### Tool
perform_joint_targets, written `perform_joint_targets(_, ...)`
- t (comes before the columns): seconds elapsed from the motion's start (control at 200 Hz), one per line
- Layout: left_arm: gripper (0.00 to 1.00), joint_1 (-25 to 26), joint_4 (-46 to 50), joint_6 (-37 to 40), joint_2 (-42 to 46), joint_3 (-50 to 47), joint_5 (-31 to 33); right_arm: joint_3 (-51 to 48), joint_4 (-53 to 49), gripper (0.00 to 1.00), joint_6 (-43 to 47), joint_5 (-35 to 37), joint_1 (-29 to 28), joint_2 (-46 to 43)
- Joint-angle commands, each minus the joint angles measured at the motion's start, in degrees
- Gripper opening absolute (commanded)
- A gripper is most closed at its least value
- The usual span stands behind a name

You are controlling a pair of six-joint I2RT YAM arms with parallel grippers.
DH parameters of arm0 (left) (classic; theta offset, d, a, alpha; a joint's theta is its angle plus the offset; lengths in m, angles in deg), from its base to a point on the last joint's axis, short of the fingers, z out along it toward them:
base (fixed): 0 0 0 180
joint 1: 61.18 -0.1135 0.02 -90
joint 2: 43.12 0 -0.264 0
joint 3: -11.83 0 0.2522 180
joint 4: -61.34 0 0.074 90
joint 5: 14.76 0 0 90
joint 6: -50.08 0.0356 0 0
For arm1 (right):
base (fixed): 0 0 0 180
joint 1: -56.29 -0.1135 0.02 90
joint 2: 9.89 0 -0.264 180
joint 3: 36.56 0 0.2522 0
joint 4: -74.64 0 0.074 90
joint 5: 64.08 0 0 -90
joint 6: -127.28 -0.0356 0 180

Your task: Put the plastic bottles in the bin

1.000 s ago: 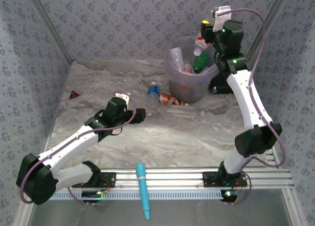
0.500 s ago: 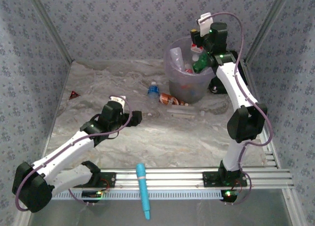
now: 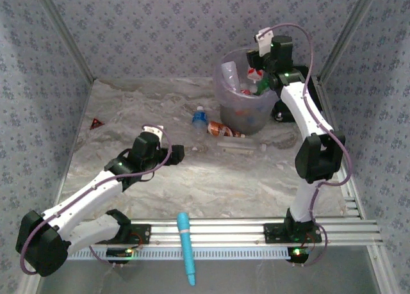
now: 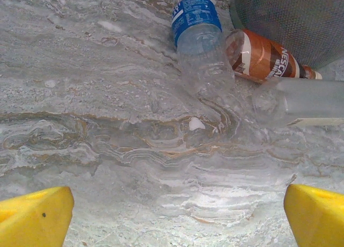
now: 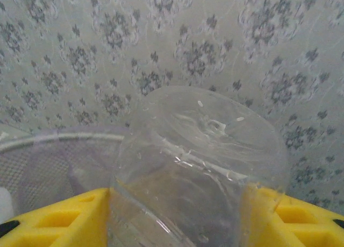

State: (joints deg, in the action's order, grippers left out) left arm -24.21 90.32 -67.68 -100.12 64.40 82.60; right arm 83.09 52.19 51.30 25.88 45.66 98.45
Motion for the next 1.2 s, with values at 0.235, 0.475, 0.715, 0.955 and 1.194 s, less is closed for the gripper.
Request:
perform_joint_targets(0.235,1.0,-0.41,0.0,-0.53,1.18,-0.07,1.39,-3.24,-6.79,0.59,-3.3,2.36,0.22,3.55)
perform_joint_targets(0.475,1.0,-0.52,-0.11,-0.53,1.09,-0.05,1.4,-6.27,-7.93,0.6,-4.65,3.6,-0.7,4.95)
perform_joint_targets(0.715,1.0,-0.52,-0.14,-0.62,1.19,-0.22,1.48,-8.73,-7.81,0.63,-7.29,3.39,-1.19,4.24)
perform_joint_targets(0.955,1.0,-0.51,0.06,-0.49,1.75,-0.23,1.83,2.07,-16.85,0.84,-6.46,3.9,-1.76,1.52)
perform_joint_targets(1.194,1.0,-0.66,-0.19,-0.36,1.7,-0.46,1.82,14.35,-24.73,0.9,-5.93,4.96,-1.59,0.26)
